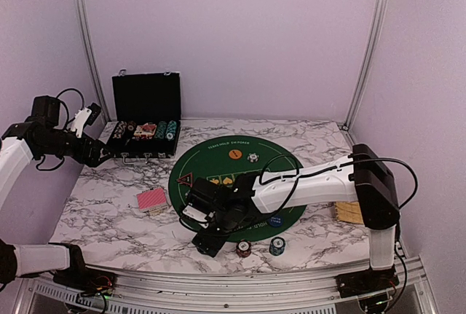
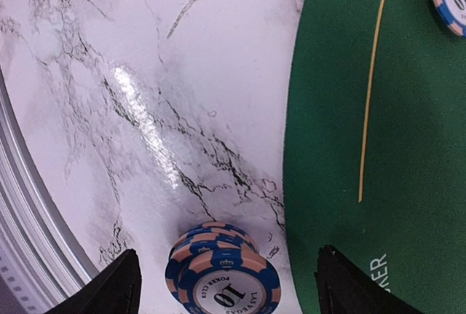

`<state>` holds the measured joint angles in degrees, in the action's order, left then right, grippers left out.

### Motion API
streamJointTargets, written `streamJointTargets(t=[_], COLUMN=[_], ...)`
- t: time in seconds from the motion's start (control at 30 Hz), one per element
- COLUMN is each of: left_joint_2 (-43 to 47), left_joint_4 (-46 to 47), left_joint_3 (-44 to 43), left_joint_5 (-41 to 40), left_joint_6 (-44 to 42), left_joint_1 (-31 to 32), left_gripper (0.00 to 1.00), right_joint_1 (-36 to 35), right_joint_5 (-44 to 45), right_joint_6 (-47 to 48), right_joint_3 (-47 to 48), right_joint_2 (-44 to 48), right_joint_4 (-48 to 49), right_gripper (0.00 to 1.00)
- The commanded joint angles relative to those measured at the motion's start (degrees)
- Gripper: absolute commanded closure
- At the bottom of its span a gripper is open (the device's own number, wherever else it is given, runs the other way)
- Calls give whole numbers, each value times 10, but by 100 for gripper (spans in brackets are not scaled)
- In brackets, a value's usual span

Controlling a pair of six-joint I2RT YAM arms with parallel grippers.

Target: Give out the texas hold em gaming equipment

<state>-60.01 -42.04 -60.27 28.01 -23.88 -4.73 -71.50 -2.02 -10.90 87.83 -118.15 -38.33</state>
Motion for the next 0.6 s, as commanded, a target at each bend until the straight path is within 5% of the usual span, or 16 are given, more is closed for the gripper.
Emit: streamJointTargets(t=[0.0,0.57], left_joint_2=[7,9], left_joint_4=[-17,-19], left_joint_3=[-19,-20], left_joint_5=[5,4], left_joint_6=[-10,-12], left_joint_1=[-3,-2], left_gripper=[1,1], right_joint_1=[0,0], right_joint_5=[-4,-9], right_joint_6=[-1,-5], right_joint_3=[9,15], right_joint_2=[-7,3], right_joint_4=[0,-11], right_gripper=[22,70])
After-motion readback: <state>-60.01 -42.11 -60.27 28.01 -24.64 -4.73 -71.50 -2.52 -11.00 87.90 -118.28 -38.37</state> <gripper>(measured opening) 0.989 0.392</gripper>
